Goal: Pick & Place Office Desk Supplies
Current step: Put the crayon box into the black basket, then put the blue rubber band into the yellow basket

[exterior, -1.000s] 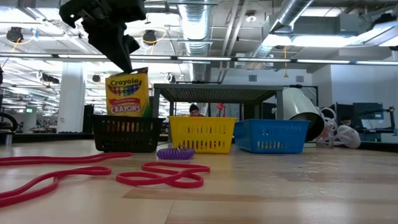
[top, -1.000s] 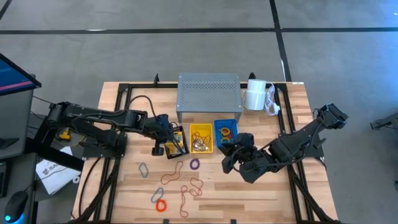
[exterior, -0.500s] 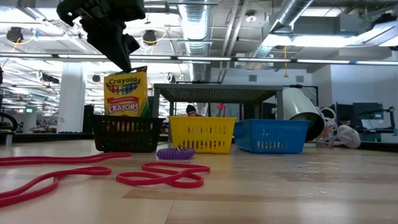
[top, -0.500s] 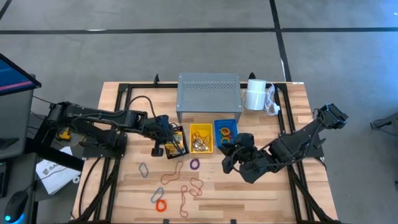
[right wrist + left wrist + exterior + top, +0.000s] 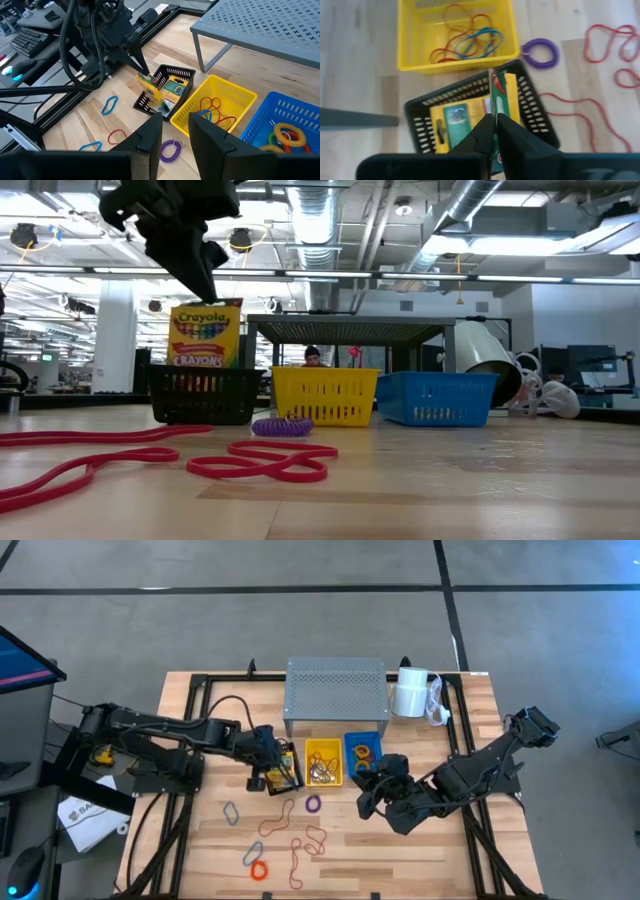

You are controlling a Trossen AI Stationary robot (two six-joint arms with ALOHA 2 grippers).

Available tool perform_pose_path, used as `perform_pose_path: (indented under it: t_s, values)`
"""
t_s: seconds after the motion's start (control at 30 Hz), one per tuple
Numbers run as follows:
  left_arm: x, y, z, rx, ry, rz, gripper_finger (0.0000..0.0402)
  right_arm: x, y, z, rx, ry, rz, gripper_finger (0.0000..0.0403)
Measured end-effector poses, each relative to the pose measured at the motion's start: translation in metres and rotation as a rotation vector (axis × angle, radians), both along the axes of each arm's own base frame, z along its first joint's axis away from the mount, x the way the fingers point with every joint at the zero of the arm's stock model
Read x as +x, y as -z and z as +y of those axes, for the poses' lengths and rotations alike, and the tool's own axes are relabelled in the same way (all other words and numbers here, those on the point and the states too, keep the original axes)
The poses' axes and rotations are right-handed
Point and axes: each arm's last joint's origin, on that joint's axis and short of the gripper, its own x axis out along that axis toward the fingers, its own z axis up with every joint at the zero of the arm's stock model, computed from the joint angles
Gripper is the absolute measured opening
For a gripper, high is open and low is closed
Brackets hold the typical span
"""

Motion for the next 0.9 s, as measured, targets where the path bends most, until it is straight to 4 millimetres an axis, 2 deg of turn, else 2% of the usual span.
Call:
perform_pose_path:
  t_s: [0.77,0.9]
  values:
    - [-0.0014,0.0008,0.0046,0.057,-0.047,0.015,0.0124,-0.0031,0.0000,0.0057,0.000,-0.021,0.000,0.0093]
    - [0.0018,0.0070,0.0044,0.059,-0.046,0.046,0.0136,-0.0038,-0.0002,0.0068,0.001,-0.025,-0.001,0.0093]
